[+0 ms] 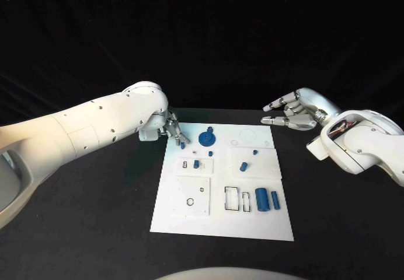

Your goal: Assemble the parts on the task board

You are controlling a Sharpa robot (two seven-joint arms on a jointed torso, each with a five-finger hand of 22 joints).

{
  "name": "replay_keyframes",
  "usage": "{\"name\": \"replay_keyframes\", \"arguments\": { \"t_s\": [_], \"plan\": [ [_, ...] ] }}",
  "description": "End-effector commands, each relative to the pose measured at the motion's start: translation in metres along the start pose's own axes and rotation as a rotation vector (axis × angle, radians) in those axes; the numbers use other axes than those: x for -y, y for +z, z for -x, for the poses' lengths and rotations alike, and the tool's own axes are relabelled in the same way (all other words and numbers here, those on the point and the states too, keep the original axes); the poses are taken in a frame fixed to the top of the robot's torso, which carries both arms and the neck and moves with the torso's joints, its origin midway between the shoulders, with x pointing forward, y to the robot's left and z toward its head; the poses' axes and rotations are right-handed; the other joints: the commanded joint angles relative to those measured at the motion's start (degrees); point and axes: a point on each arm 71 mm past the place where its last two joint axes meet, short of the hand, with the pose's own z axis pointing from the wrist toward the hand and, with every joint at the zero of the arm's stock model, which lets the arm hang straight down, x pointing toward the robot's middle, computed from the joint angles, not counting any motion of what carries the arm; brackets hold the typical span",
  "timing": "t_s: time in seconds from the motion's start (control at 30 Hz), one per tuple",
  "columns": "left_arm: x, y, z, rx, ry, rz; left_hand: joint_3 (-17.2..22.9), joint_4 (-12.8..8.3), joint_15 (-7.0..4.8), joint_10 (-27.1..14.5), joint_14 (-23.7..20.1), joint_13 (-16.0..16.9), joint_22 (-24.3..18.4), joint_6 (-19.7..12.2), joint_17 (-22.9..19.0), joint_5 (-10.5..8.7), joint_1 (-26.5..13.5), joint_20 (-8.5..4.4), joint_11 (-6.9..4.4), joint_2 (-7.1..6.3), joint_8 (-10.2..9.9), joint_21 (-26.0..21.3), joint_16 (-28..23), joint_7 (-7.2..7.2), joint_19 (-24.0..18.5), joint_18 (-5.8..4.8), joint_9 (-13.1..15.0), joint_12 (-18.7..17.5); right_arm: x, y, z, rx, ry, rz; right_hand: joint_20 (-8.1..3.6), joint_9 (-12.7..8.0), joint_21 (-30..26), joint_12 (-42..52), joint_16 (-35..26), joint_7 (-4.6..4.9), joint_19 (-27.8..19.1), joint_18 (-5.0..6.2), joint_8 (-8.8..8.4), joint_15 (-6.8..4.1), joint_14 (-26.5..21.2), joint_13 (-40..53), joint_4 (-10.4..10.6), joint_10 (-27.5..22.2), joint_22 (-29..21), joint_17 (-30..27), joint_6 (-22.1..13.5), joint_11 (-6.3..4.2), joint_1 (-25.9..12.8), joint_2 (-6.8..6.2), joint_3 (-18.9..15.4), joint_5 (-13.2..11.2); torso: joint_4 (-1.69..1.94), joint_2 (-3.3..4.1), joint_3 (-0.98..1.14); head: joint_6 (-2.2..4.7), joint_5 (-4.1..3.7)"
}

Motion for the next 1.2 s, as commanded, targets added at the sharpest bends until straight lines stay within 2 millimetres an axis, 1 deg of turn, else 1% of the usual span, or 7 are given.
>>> {"name": "replay_keyframes", "arguments": {
  "t_s": [0.03,0.2,0.3,0.53,0.7,0.9,1.2],
  "plan": [
    [0.0014,0.0001,-0.0014,-0.018,-0.003,-0.016,0.22,-0.12,-0.28,0.33,6.14,0.01,7.45,0.30,15.07,-0.09,0.52,0.04,0.02,0.08,0.35,0.23,0.18,-0.06,2.81,0.49,0.08,0.13,-0.0009,0.0003,-0.0015,-0.013,-0.002,0.010,0.13,0.07,0.36,-0.16,-0.27,-0.13,6.00,-0.81,0.20,0.08,5.55,9.09,-0.01,1.66,15.05,13.36,-0.01,0.32,0.05,0.53,-0.31,0.27,0.04,0.01,-0.02,-0.01,-0.06],
    [0.0015,0.0001,-0.0013,-0.018,-0.008,-0.021,0.27,-0.13,-0.30,0.29,6.14,-0.08,7.35,0.29,15.07,-0.08,0.64,0.02,0.00,0.13,0.38,0.16,0.18,-0.08,2.76,0.52,0.12,0.06,-0.0011,0.0005,-0.0018,-0.013,-0.002,0.011,0.13,0.07,0.36,-0.10,-0.26,-0.14,6.00,-0.81,0.20,0.08,5.55,9.12,-0.01,1.68,15.05,13.36,0.00,0.32,0.06,0.54,-0.32,0.27,0.00,0.00,-0.02,-0.07,0.07],
    [0.0011,0.0002,-0.0015,-0.023,-0.011,-0.024,0.31,-0.14,-0.31,0.33,6.14,-0.02,7.38,0.28,15.07,-0.08,0.73,0.01,-0.01,0.17,0.40,0.17,0.18,-0.09,2.77,0.51,0.14,0.11,-0.0013,0.0007,-0.0020,-0.013,-0.001,0.011,0.13,0.07,0.36,-0.10,-0.26,-0.14,6.00,-0.81,0.20,0.08,5.55,9.12,-0.01,1.68,15.05,13.36,0.00,0.32,0.06,0.54,-0.32,0.27,0.00,0.02,0.00,-0.10,0.00],
    [0.0005,0.0004,-0.0016,-0.028,-0.012,-0.025,0.41,-0.19,-0.33,0.38,6.14,0.03,7.49,0.29,15.07,-0.08,1.03,-0.03,-0.04,0.27,0.48,0.24,0.18,-0.12,2.82,0.48,0.23,0.16,-0.0010,0.0006,-0.0018,-0.013,-0.001,0.010,0.13,0.07,0.36,-0.10,-0.26,-0.14,6.00,-0.81,0.20,0.08,5.55,9.12,-0.01,1.68,15.05,13.36,0.00,0.32,0.06,0.54,-0.32,0.27,0.07,-0.02,-0.01,-0.11,0.09],
    [0.0002,0.0005,-0.0019,-0.031,-0.012,-0.025,0.50,-0.23,-0.35,0.42,6.14,0.06,7.52,0.30,15.07,-0.08,1.31,-0.05,-0.07,0.35,0.56,0.25,0.18,-0.17,2.83,0.48,0.32,0.20,-0.0006,0.0005,-0.0015,-0.013,-0.002,0.009,0.13,0.07,0.36,-0.10,-0.26,-0.14,6.00,-0.81,0.20,0.08,5.55,9.12,-0.01,1.68,15.05,13.36,0.00,0.32,0.06,0.54,-0.32,0.27,0.00,-0.02,-0.02,-0.05,0.15],
    [0.0003,0.0006,-0.0028,-0.041,-0.013,-0.027,1.27,-0.67,-0.48,0.41,6.14,-0.08,7.60,0.11,15.07,-0.04,3.08,-0.19,-0.21,0.72,0.73,0.28,0.18,-0.31,2.85,0.46,0.68,0.07,-0.0008,0.0009,-0.0019,-0.013,-0.001,0.009,0.13,0.07,0.36,-0.10,-0.26,-0.14,6.00,-0.81,0.20,0.08,5.55,9.12,-0.01,1.68,15.05,13.36,0.00,0.32,0.06,0.54,-0.32,0.27,0.01,0.01,0.00,-0.08,0.17],
    [0.0003,0.0008,-0.0036,-0.050,-0.010,-0.028,1.53,-0.79,-0.52,0.44,6.14,-0.08,7.59,0.10,15.07,-0.04,3.61,-0.22,-0.26,0.78,0.80,0.26,0.18,-0.37,2.84,0.47,0.80,0.07,-0.0011,0.0013,-0.0023,-0.015,0.000,0.009,0.13,0.07,0.36,-0.10,-0.26,-0.14,6.00,-0.81,0.20,0.08,5.55,9.12,-0.01,1.68,15.05,13.36,0.00,0.32,0.06,0.54,-0.32,0.27,0.01,0.00,0.00,-0.12,0.24]
  ]
}}
